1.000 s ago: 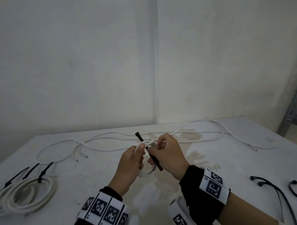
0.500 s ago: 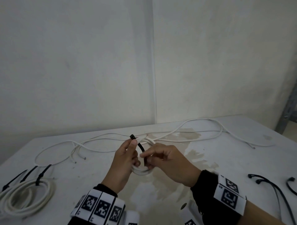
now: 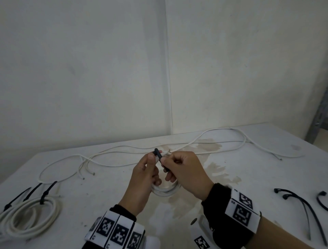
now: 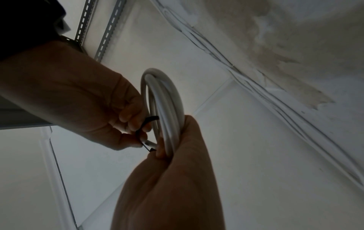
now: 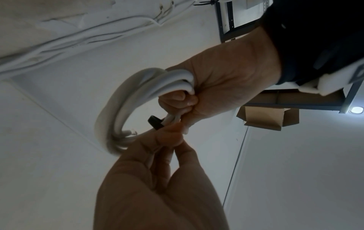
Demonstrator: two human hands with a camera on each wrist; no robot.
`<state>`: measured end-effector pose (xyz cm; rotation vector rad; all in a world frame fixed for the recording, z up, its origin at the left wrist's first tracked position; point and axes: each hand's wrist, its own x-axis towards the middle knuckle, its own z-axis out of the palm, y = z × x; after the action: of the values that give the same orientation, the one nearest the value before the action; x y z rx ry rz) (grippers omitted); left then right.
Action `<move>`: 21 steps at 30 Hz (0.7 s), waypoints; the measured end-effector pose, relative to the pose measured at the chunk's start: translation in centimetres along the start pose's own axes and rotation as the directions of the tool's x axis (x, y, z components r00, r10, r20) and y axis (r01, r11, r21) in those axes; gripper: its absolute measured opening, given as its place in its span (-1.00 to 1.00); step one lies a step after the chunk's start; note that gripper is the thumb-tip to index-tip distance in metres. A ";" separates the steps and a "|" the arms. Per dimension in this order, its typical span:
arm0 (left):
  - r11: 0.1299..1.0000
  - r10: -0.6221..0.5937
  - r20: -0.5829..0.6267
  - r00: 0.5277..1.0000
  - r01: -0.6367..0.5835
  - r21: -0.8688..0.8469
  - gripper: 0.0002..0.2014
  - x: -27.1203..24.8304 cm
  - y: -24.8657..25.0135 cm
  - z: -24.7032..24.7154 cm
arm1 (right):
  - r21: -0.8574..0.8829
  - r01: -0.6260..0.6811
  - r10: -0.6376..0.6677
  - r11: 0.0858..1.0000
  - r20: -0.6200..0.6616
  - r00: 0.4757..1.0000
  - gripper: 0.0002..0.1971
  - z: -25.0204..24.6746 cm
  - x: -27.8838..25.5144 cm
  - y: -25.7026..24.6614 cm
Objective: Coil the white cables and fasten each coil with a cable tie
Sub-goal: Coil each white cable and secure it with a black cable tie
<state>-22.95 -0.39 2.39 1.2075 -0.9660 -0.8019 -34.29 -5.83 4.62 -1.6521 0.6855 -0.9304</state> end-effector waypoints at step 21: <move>0.998 -0.043 -0.065 0.997 0.041 -0.044 -0.64 0.3 -0.3 0.7 | -0.109 -0.023 0.017 0.994 -0.054 0.998 -0.68 0.2 0.0 0.1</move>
<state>-23.52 -0.99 2.18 1.2131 -0.8683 -0.8074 -34.12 -5.71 4.46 -1.7187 0.8000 -0.9398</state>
